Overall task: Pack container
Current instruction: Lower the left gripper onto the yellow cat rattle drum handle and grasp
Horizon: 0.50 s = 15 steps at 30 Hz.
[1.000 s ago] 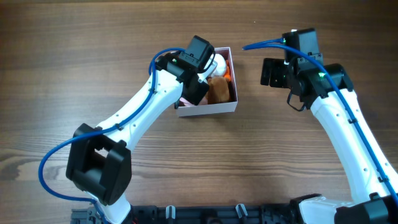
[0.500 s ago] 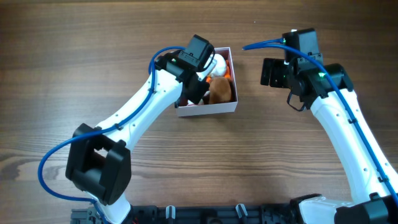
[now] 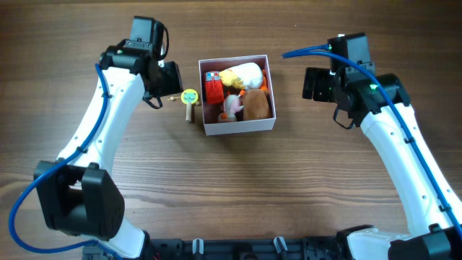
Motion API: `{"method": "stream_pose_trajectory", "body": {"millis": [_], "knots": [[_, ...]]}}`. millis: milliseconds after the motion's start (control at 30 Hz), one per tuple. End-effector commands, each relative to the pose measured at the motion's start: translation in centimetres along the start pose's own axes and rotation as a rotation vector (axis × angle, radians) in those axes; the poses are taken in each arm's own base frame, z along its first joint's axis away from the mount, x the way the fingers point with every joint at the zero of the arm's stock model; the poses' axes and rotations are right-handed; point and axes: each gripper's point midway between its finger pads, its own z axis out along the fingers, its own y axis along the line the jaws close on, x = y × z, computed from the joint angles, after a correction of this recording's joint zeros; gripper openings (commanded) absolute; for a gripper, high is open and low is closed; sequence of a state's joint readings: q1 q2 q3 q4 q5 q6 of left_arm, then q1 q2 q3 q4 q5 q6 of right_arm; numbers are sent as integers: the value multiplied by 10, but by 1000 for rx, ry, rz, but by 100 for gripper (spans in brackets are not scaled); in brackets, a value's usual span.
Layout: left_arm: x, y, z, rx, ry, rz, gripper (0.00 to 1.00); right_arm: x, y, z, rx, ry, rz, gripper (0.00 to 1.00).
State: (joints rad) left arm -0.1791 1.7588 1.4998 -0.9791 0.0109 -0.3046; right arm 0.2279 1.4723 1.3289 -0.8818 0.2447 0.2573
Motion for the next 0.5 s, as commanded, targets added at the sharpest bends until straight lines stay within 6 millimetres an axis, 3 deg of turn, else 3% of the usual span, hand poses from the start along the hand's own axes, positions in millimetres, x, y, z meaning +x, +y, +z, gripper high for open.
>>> {"method": "stream_pose_trajectory", "body": {"millis": [0, 133, 467], "knots": [[24, -5, 27, 29, 78, -36, 62, -9, -3, -6, 10, -30, 13, 99], [38, -4, 50, 31, 121, -38, 62, -9, -2, -6, 10, -31, 12, 99], [49, 1, 82, 4, 184, -40, 61, -9, -2, -6, 10, -31, 13, 99]]}}
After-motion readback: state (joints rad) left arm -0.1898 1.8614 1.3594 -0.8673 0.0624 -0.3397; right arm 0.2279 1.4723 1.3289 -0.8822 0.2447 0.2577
